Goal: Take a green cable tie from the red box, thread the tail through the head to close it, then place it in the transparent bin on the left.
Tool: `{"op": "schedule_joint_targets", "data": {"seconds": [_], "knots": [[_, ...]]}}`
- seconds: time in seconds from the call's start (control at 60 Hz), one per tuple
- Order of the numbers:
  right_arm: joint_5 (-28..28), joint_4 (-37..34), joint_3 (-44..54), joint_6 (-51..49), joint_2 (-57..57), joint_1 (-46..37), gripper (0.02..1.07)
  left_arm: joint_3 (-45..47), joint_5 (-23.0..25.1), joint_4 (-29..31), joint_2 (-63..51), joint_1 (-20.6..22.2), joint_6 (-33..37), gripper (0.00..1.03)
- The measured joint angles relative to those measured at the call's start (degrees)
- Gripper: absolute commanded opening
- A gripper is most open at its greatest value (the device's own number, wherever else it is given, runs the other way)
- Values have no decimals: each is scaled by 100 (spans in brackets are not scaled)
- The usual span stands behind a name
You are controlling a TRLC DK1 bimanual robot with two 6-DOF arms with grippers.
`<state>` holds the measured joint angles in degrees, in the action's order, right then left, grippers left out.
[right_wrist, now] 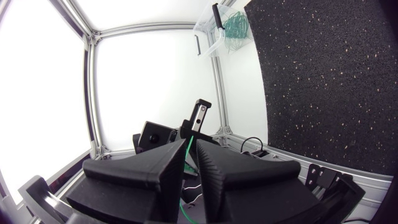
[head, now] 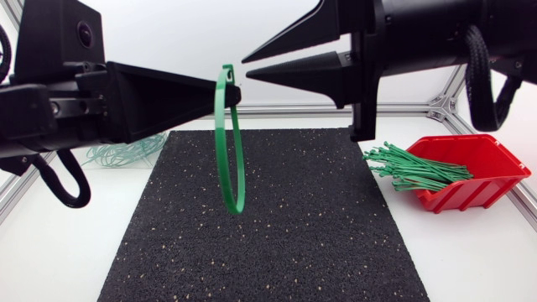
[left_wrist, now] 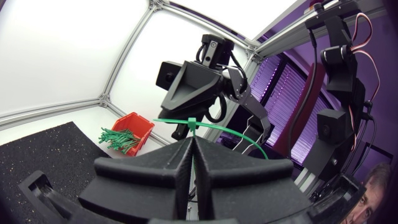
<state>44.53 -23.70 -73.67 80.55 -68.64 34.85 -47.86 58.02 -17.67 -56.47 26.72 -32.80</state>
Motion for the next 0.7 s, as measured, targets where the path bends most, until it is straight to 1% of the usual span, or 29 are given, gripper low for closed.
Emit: {"op": "schedule_joint_targets", "data": {"seconds": [0.433,0.7], "knots": [[-83,118,0,-92,-59,225,22,214,20,-2,17,15,704,4],[-87,122,31,-129,-59,256,22,216,20,-4,17,48,761,4]]}}
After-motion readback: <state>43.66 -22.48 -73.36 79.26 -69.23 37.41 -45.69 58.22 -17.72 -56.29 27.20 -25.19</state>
